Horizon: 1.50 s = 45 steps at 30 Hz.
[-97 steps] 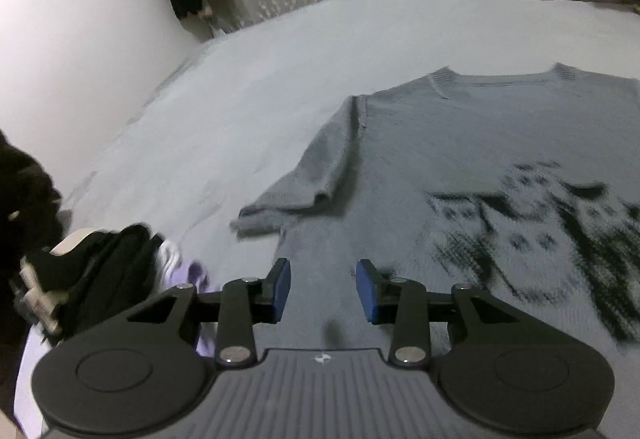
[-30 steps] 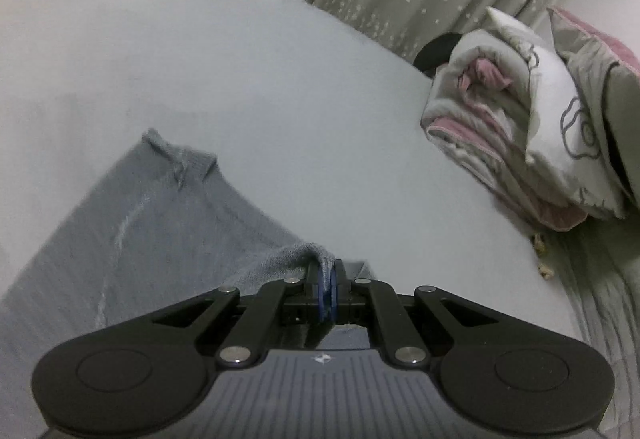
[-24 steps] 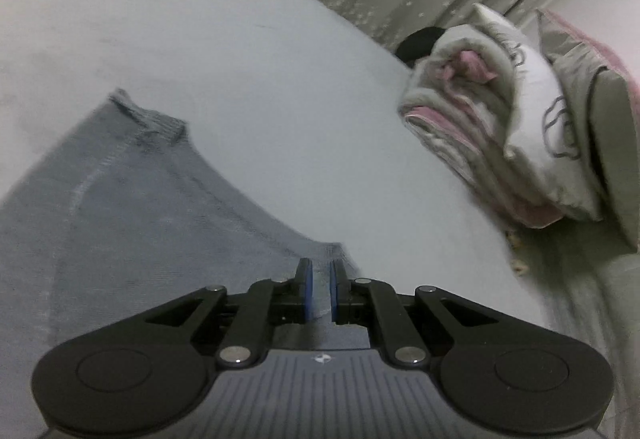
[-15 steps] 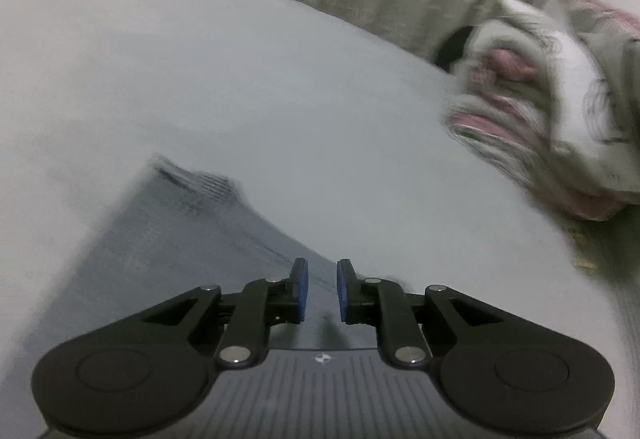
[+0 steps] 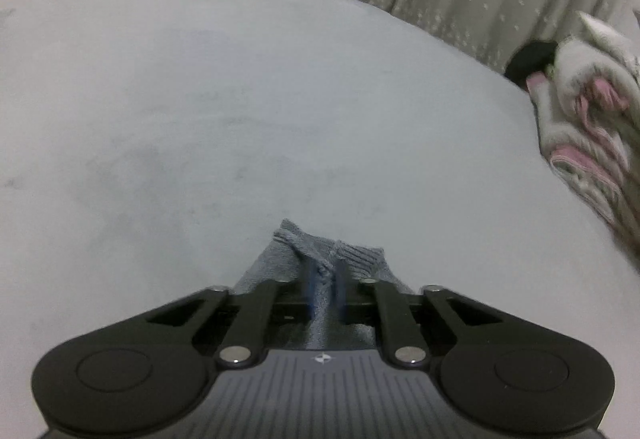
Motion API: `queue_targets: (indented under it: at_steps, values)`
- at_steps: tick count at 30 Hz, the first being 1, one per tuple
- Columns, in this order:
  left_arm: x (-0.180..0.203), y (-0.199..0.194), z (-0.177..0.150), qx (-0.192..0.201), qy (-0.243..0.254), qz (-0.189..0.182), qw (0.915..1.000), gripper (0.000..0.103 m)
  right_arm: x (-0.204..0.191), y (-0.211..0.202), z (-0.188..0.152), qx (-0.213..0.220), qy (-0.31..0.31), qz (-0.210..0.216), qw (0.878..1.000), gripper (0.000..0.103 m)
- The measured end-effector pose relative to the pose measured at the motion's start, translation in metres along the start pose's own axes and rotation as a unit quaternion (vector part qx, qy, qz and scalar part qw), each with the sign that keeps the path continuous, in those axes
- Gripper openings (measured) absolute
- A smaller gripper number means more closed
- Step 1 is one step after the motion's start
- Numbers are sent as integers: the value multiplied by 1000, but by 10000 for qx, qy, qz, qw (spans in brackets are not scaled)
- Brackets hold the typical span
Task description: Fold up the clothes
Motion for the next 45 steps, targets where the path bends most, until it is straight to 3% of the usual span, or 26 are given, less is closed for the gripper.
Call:
queue_targets:
  at_steps: [5, 8, 10, 12, 13, 14, 16, 18, 19, 22, 29, 32, 37, 39, 42, 44, 45]
  values:
    - [-1, -4, 2, 54, 26, 90, 9999, 63, 4, -19, 16, 598, 39, -143, 9981, 3]
    - [2, 1, 5, 59, 36, 132, 9999, 63, -3, -14, 24, 523, -87, -238, 9983, 3]
    - [4, 3, 5, 68, 36, 152, 9999, 63, -8, -5, 24, 223, -83, -336, 9992, 4]
    - [7, 4, 4, 88, 31, 166, 9998, 63, -1, -1, 20, 45, 311, -248, 9992, 27]
    - [8, 3, 4, 93, 23, 190, 9998, 63, 5, -2, 17, 49, 594, -184, 9981, 46]
    - [10, 2, 2, 101, 45, 221, 9997, 63, 10, -3, 13, 77, 879, -79, 9961, 49]
    - [15, 1, 0, 115, 169, 213, 9996, 63, 17, -4, 1, 48, 1298, 153, 9914, 49]
    - [17, -1, 0, 109, 199, 176, 9996, 63, 14, 0, -8, 56, 1083, 120, 9940, 36]
    - [17, -1, 0, 109, 190, 174, 9996, 63, 12, 0, -10, 108, 949, 44, 9954, 14]
    - [15, -3, 1, 118, 146, 193, 9996, 63, 9, -10, -6, 260, 972, -62, 9949, 11]
    - [16, 0, 3, 175, 205, 269, 9993, 63, -6, -26, 21, 567, 426, -401, 9967, 11]
    - [16, 1, 4, 193, 186, 318, 9991, 63, -19, -21, 29, 538, 74, -464, 9974, 11]
    - [17, 2, 6, 250, 227, 412, 9986, 63, -28, 1, 33, 467, 37, -416, 9980, 11]
    - [17, 5, 9, 254, 258, 444, 9984, 63, -37, 19, 25, 246, -121, -393, 9989, 12]
    - [15, 5, 14, 287, 246, 445, 9983, 63, -46, 23, 16, 336, -373, -696, 9963, 18]
    - [13, 2, 17, 346, 261, 445, 9981, 63, -35, 7, 19, 411, 13, -683, 9968, 37]
    - [11, 1, 19, 365, 275, 426, 9980, 63, -27, -7, 21, 530, 277, -650, 9961, 39]
Point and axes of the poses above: each gripper's, at about its wrist camera, not at the fingertips, and y roughly the way its jaws point, x to its right, z to its top, the point moved 1 cm from there along y, roughly the way its jaws point, and after that the axes turned 4 degrees about x, right-handed, at the moved point
